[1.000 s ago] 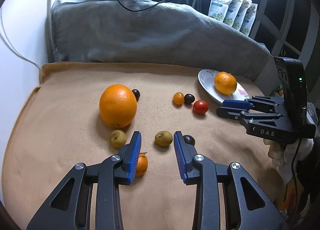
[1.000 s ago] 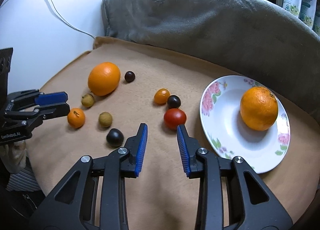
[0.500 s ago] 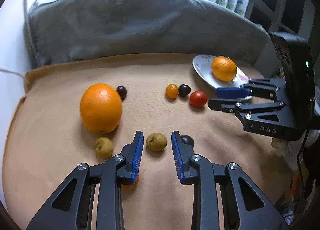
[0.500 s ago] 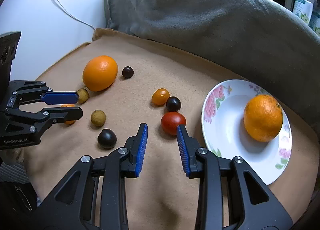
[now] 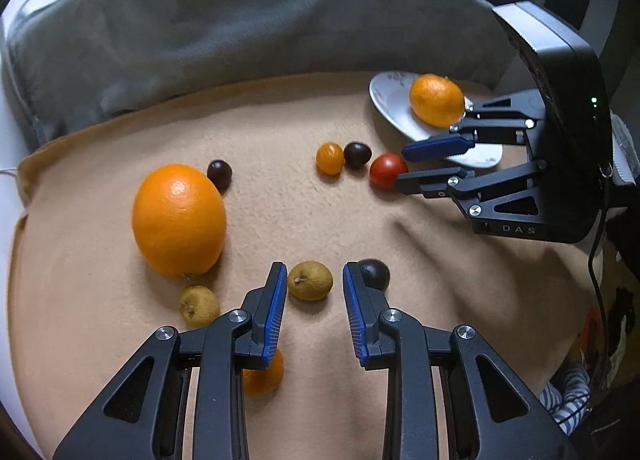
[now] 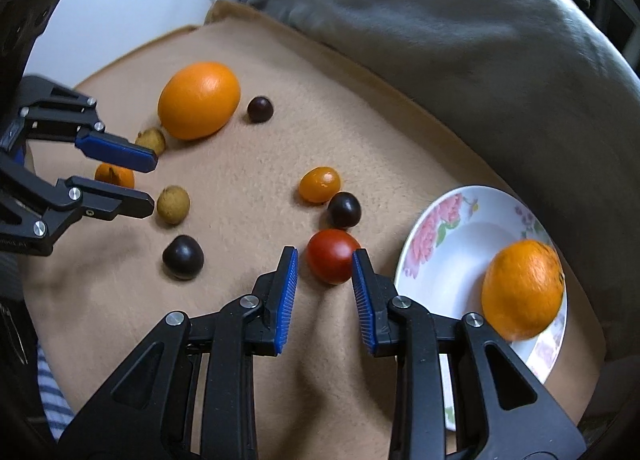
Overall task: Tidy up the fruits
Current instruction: 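Grasp the red cherry tomato with the right gripper while the left grasps the brown fruit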
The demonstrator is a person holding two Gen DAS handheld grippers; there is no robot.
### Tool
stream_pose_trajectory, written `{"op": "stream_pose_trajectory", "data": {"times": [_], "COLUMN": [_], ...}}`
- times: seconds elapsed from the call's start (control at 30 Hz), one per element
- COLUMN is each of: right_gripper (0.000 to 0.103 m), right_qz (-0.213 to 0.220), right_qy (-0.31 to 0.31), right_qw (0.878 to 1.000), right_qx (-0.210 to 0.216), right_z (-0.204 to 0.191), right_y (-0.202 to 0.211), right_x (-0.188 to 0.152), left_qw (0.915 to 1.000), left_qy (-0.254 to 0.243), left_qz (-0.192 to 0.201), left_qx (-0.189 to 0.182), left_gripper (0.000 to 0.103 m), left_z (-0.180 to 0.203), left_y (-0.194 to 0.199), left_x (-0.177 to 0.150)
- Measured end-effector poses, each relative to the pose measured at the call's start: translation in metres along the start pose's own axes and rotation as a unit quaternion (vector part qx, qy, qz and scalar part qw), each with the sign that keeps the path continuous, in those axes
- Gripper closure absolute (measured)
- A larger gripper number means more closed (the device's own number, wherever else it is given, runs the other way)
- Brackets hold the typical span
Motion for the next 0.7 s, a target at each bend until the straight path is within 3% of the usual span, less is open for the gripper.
{"op": "stream_pose_trajectory", "data": {"times": [0.7], "right_gripper": [0.074], "right_qz": [-0.045], "right_qy": [0.036], "right_qw": [0.998], "right_qx": [-0.017], "right_z": [0.01], "right_y": [-0.014], "right_x": [0.007], "left_qw": [0.9984], "left_qy": [-0.037], "left_qz": [-0.042], "left_qx": [-0.006], "left_gripper": [0.076], "left_z": [0.006], "left_y": [-0.023], "left_x": [0.0]}}
Point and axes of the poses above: each gripper's, at about its wrist camera, not at the fingertips, and y roughly against the way its jaws point, z to its right, x to its top, the point moved 8 cm from there along -y, roughly the way its jaws point, and after that the axes turned 15 degrees about x, right-handed, at the moved point
